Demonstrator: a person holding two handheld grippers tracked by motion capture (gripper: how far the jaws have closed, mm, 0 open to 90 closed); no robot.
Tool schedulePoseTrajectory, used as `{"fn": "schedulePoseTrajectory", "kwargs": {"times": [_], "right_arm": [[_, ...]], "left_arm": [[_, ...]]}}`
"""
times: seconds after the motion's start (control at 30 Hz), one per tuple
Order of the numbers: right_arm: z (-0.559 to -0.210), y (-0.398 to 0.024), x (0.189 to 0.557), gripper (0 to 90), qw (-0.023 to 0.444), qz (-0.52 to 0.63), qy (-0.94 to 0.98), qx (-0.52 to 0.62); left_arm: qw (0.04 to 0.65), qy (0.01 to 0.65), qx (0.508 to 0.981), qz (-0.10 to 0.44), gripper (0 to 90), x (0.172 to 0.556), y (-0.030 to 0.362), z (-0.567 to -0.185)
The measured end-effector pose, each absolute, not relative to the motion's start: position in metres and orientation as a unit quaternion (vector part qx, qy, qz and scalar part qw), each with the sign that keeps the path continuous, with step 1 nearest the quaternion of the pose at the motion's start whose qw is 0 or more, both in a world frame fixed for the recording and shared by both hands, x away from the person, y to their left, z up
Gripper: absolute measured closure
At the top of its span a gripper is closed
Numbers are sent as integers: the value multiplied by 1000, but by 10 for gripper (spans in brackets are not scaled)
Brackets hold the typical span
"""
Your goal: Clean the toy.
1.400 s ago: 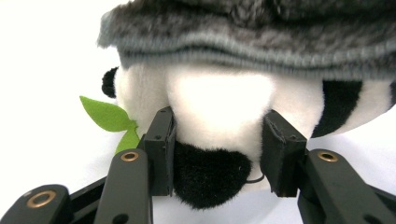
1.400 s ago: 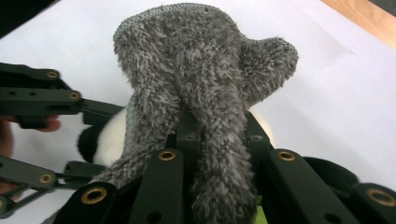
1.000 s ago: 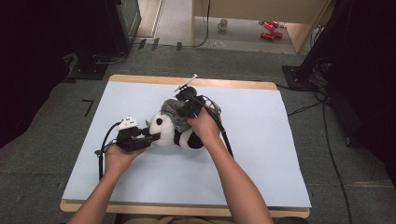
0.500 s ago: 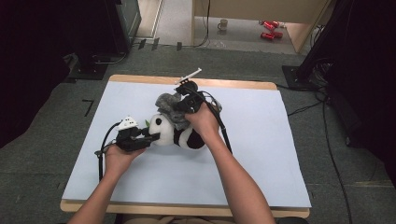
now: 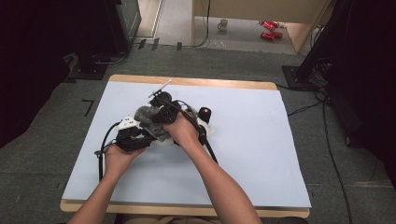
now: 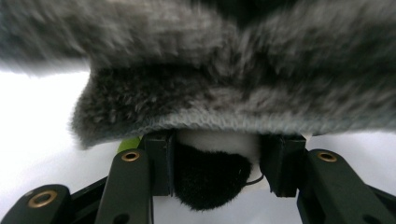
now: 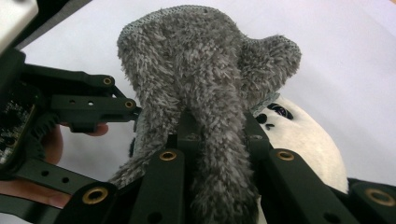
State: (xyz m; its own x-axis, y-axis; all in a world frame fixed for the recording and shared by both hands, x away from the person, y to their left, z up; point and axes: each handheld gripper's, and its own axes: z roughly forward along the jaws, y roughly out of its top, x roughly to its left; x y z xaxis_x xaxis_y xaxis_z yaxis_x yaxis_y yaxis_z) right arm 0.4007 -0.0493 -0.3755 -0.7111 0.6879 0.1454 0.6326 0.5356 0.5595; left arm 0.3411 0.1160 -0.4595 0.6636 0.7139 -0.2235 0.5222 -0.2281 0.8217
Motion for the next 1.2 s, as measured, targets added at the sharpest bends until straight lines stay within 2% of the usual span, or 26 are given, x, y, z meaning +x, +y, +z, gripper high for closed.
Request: {"fn": "schedulePoseTrajectory", "kwargs": {"times": [0.6, 0.67, 0.8, 0.97, 1.2], "right_arm": [[-371, -109, 416, 762, 86, 251, 867, 422], [-374, -119, 420, 762, 71, 248, 862, 436], [-374, -128, 422, 761, 71, 247, 859, 443], [-370, -135, 426, 763, 96, 240, 852, 456], [-349, -150, 427, 763, 72, 308, 827, 466]], "left_arm": [[477, 396, 778, 103, 553, 340, 114, -459], [475, 393, 780, 105, 553, 340, 113, -459], [478, 393, 779, 105, 554, 340, 113, -459], [476, 390, 781, 106, 553, 339, 113, -459], [476, 385, 784, 102, 551, 339, 116, -460]]}}
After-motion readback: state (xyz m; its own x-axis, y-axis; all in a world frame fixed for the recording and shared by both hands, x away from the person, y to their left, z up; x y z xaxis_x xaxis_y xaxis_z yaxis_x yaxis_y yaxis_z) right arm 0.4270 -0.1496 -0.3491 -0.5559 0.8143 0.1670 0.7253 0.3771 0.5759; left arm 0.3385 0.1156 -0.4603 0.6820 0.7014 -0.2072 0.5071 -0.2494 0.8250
